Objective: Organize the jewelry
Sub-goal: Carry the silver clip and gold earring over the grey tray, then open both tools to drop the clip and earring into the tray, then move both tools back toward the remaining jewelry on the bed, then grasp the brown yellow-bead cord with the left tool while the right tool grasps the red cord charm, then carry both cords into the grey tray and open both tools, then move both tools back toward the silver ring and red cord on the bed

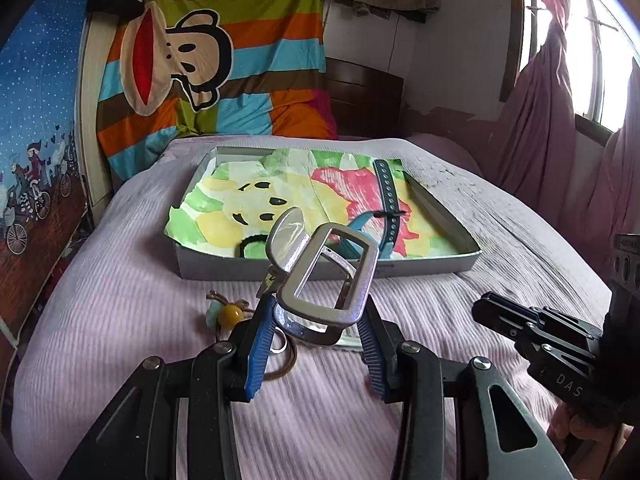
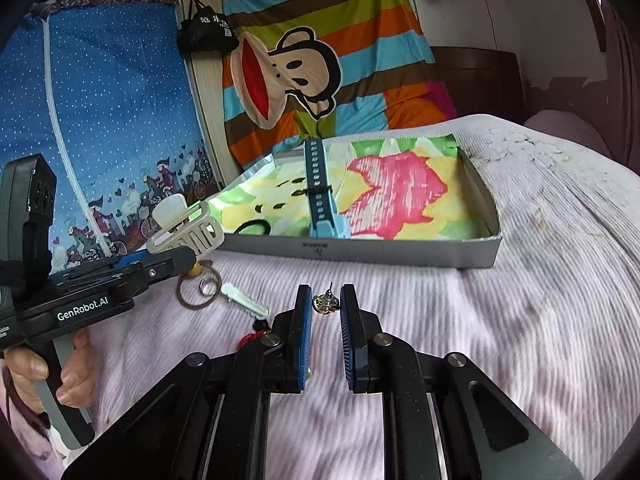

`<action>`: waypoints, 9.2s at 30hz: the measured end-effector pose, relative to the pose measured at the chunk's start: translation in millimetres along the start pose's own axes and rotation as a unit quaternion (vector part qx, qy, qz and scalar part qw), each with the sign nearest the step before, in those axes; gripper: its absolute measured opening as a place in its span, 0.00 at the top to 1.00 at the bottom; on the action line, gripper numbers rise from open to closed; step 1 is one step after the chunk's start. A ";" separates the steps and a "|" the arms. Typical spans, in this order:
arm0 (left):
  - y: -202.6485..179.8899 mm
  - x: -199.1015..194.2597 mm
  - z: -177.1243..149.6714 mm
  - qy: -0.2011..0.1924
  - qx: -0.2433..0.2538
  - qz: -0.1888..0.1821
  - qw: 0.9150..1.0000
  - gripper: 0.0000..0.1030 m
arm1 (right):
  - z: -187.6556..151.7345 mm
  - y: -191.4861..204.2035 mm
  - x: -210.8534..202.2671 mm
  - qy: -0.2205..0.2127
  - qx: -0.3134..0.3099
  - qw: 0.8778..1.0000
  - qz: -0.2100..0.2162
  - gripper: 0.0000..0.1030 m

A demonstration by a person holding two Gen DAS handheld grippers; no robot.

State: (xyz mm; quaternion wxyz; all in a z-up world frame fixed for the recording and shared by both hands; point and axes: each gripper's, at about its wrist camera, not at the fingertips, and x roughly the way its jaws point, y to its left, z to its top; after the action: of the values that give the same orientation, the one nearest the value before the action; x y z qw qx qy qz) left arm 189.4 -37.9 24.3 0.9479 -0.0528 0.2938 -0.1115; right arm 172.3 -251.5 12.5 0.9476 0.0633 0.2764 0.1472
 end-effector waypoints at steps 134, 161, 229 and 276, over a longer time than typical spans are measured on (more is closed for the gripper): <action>47.0 -3.5 -40.6 0.058 -0.042 0.032 0.997 0.45 | -44.6 25.6 12.2 0.053 -0.062 0.997 0.010 0.63; 48.0 27.8 -42.6 0.072 -0.069 0.027 0.995 0.97 | -50.1 21.3 29.4 0.088 -0.044 0.995 0.031 0.81; 36.3 44.1 60.0 -0.029 -0.050 0.050 0.997 0.97 | 35.2 -38.0 70.2 -0.052 0.025 0.998 0.034 0.88; 38.6 36.3 24.6 -0.039 -0.039 0.073 0.996 0.27 | 30.3 -33.1 67.0 -0.048 0.009 0.999 -0.010 0.44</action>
State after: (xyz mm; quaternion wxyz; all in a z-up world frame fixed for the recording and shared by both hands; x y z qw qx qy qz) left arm 239.5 -8.5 18.3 0.9614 -0.0722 0.2641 -0.0280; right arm 250.7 -263.0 -2.6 0.9606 0.0755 0.2325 0.1320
